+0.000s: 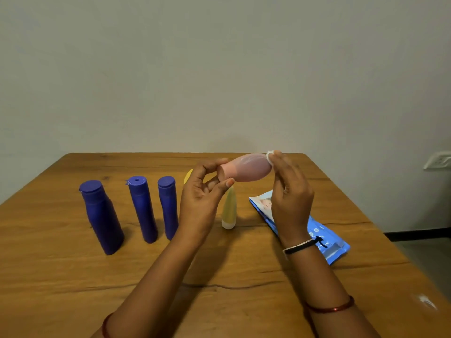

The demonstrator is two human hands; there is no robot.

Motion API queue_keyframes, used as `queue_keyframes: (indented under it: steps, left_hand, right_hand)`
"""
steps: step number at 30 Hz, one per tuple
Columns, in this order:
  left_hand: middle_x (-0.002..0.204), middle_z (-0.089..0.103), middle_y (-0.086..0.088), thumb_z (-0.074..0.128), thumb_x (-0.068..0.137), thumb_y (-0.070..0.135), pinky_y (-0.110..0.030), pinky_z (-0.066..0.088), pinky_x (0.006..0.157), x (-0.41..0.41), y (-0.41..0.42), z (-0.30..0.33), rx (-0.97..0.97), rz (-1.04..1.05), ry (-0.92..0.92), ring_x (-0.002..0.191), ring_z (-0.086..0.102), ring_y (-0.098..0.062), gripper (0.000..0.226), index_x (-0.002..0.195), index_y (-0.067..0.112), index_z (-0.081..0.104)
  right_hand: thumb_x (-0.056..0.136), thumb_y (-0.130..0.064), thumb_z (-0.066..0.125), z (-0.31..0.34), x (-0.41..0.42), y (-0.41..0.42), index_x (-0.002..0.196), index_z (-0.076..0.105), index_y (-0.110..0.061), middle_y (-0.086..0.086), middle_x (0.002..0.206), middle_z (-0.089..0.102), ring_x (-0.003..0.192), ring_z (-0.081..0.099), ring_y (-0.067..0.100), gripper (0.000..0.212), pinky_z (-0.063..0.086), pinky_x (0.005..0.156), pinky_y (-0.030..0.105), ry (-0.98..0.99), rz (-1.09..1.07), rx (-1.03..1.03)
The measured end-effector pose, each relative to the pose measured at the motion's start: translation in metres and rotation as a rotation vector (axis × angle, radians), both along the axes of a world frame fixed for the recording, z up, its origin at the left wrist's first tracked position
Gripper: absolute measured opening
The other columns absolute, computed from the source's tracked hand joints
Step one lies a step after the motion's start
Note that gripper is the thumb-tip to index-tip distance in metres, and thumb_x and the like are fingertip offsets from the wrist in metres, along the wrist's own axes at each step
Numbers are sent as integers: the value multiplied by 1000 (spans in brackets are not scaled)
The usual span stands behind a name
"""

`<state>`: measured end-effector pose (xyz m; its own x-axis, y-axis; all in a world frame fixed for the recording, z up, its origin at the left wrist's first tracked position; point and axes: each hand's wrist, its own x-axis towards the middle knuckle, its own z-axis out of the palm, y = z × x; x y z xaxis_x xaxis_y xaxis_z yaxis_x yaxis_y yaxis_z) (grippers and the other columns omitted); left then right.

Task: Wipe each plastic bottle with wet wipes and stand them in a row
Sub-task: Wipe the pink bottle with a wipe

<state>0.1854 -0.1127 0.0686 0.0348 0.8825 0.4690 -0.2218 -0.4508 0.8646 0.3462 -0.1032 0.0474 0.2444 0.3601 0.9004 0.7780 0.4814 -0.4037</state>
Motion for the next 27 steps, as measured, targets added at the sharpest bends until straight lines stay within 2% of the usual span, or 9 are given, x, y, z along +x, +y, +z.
queue_keyframes:
  steps: [5, 8, 10, 13, 15, 17, 20, 22, 27]
  left_hand:
    - [108, 63, 8, 66, 81, -5, -22, 54, 80, 3, -2, -1, 5, -3, 21, 101, 67, -11, 38, 105, 25, 60]
    - [109, 64, 0, 63, 83, -8, -21, 53, 82, 3, -3, -1, 26, -19, 0, 101, 68, -12, 36, 106, 20, 59]
    - [107, 65, 3, 63, 82, -8, -22, 53, 83, 3, -3, -2, 30, -22, 7, 102, 67, -13, 36, 105, 19, 59]
    - [106, 63, 9, 64, 81, -9, -21, 53, 81, 2, -2, -3, 38, -21, 32, 103, 66, -11, 39, 104, 22, 59]
    - [109, 61, 9, 64, 81, -9, -19, 53, 80, 3, -3, -2, 40, -17, 63, 105, 65, -8, 40, 103, 24, 58]
    - [111, 60, 11, 64, 82, -9, -17, 52, 79, 4, -4, -2, 45, -12, 96, 106, 64, -4, 41, 102, 27, 57]
    - [114, 59, 10, 64, 82, -7, -17, 52, 82, 5, -4, -3, 86, 0, 147, 109, 62, -3, 44, 102, 31, 56]
    - [115, 59, 7, 64, 82, -7, -19, 51, 86, 4, -4, -3, 130, 0, 172, 111, 61, -6, 44, 104, 30, 56]
    - [112, 61, -6, 65, 84, -4, -19, 52, 83, 6, -5, -6, 163, 6, 194, 105, 65, -14, 42, 105, 31, 56]
  right_hand:
    - [86, 11, 44, -2, -29, -11, 119, 62, 0, 11, 123, 61, 122, 51, 15, 39, 43, 102, 25, -83, 92, 1]
    - [86, 11, 50, -2, -44, -16, 117, 64, 1, 12, 124, 61, 119, 55, 19, 35, 46, 98, 30, -188, 162, 28]
    - [88, 9, 52, -1, -43, -17, 116, 64, 1, 12, 124, 61, 118, 56, 21, 32, 47, 97, 31, -214, 167, 39]
    - [91, 7, 44, 1, -25, -11, 117, 64, -1, 9, 122, 62, 117, 55, 18, 34, 45, 99, 26, -149, 105, 21]
    - [83, 18, 49, 2, -10, -6, 117, 64, -5, 6, 121, 62, 118, 55, 17, 44, 47, 98, 34, -57, 49, 2]
    - [83, 17, 53, 1, 1, -3, 116, 65, -7, 5, 119, 64, 114, 57, 21, 43, 48, 95, 38, -5, -36, 1]
    - [82, 16, 55, 0, 0, -5, 117, 65, -7, 4, 118, 65, 105, 57, 27, 42, 42, 95, 21, 0, -117, -7]
    - [80, 19, 53, 2, -10, -10, 118, 64, -5, 6, 120, 64, 104, 57, 29, 46, 35, 97, 16, -43, -62, -7]
    - [85, 6, 43, 9, -38, -24, 116, 64, 0, 9, 118, 64, 106, 55, 25, 38, 37, 98, 24, -191, 92, 40]
